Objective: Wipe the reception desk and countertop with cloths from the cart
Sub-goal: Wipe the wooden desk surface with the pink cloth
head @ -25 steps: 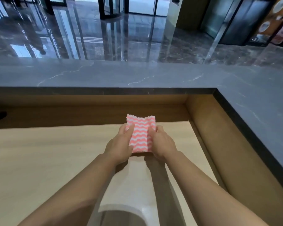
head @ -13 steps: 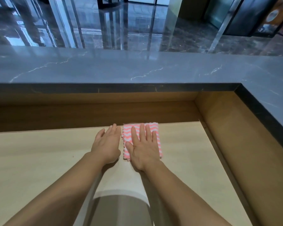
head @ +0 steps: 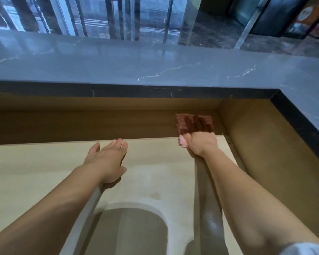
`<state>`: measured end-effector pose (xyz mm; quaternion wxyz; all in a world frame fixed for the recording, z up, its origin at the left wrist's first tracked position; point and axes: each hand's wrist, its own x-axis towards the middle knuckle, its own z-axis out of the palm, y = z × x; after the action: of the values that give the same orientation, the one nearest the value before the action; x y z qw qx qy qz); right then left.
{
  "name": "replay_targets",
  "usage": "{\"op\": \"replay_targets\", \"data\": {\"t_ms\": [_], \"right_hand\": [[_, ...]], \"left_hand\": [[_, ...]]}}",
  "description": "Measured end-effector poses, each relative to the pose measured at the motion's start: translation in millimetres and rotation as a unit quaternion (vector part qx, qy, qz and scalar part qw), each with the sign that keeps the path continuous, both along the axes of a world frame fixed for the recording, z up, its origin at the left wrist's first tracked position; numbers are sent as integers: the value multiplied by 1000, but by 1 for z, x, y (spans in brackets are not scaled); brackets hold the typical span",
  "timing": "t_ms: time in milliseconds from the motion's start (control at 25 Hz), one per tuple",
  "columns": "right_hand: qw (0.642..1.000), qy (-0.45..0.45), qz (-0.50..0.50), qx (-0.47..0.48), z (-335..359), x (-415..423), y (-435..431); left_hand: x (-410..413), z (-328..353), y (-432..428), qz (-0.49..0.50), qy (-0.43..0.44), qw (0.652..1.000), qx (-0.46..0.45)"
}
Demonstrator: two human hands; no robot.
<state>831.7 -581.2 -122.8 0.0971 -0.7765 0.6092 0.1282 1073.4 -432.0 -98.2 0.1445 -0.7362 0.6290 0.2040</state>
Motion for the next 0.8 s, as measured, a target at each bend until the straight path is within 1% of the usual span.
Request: {"op": "replay_targets", "data": {"t_ms": [80,200,280,360,440,520,560,640,680,720,800], "right_hand": [[998,38,-54,-6,6,-25,-5],[993,45,-106,19,19,-6,3],[997,25,-74,15,25,30,20],[1000,-26,6,3,21,70,39],[993,-82,84,17,12,107,55],[984,-117,126,43,3,129,59],[981,-124,143,41,-2,131,55],[979,-130,154,16,-8,118,41],[982,-125,144,-2,-11,104,33],[986,-113,123,-9,-13,86,24],[996,-81,48,6,-12,46,9]], "left_hand": [[1,-1,1,3,13,1000,-5],[2,-2,3,3,25,1000,-12],[2,-2,2,4,24,1000,-14],[1,-1,2,6,21,1000,-14],[0,0,2,7,15,1000,-7],[-1,1,1,6,4,1000,-3],[-2,1,0,4,-4,1000,-2],[-4,2,-2,3,-15,1000,6],[-5,2,-2,4,-18,1000,9],[-5,2,-2,7,-20,1000,11],[-6,0,-1,11,-20,1000,8]]}}
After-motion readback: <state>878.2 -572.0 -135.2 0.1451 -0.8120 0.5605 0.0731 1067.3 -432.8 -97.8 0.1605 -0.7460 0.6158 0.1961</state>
